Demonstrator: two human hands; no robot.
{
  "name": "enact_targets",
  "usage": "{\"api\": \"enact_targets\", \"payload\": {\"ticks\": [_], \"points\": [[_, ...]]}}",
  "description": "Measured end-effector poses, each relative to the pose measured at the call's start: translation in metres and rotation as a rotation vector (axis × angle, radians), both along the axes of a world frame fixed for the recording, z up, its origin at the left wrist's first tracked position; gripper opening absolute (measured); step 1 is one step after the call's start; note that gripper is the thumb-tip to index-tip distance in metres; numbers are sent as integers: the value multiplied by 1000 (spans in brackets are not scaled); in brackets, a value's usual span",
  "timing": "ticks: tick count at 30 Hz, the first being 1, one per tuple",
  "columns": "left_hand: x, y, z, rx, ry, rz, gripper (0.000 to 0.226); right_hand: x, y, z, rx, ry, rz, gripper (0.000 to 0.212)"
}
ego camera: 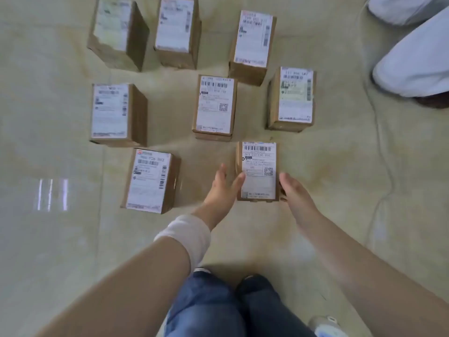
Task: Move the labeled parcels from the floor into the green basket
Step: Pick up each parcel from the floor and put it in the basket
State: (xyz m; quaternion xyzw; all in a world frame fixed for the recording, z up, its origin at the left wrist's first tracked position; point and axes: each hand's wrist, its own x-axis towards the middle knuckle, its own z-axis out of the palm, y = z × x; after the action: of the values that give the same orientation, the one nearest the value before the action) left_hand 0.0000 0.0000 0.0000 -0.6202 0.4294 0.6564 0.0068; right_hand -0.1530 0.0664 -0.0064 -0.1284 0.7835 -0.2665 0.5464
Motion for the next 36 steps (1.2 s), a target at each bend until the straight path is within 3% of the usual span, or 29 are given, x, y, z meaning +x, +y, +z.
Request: {"api": "enact_targets", "payload": {"ticks": [5, 10, 11, 15, 21, 26, 33, 36], "points": [[-18, -4, -62, -100, 169, 149, 85, 5, -26, -51, -125, -34, -88, 27], [-26, 5, -88, -139, 214, 268, 84, 8, -24, -73, -180, -84, -156, 28], [-27, 5, -85, -118, 242, 304, 83, 8, -24, -73, -177, -126, -161, 31], [-27, 7, -50, -33, 366, 342, 60, 11, -21, -43, -129, -204, -183, 79], [4, 29, 81, -20, 326, 304, 50, 44, 7, 75, -103, -153, -235, 52], [51, 66, 248, -34, 242, 382, 50, 89, 41, 237, -92, -202, -133, 55], [112, 98, 463, -58, 262, 662, 48, 141, 44, 453, -116, -220, 104, 73], [139, 95, 519, -105, 299, 728, 48, 166, 34, 510, -163, -200, 128, 52]]}}
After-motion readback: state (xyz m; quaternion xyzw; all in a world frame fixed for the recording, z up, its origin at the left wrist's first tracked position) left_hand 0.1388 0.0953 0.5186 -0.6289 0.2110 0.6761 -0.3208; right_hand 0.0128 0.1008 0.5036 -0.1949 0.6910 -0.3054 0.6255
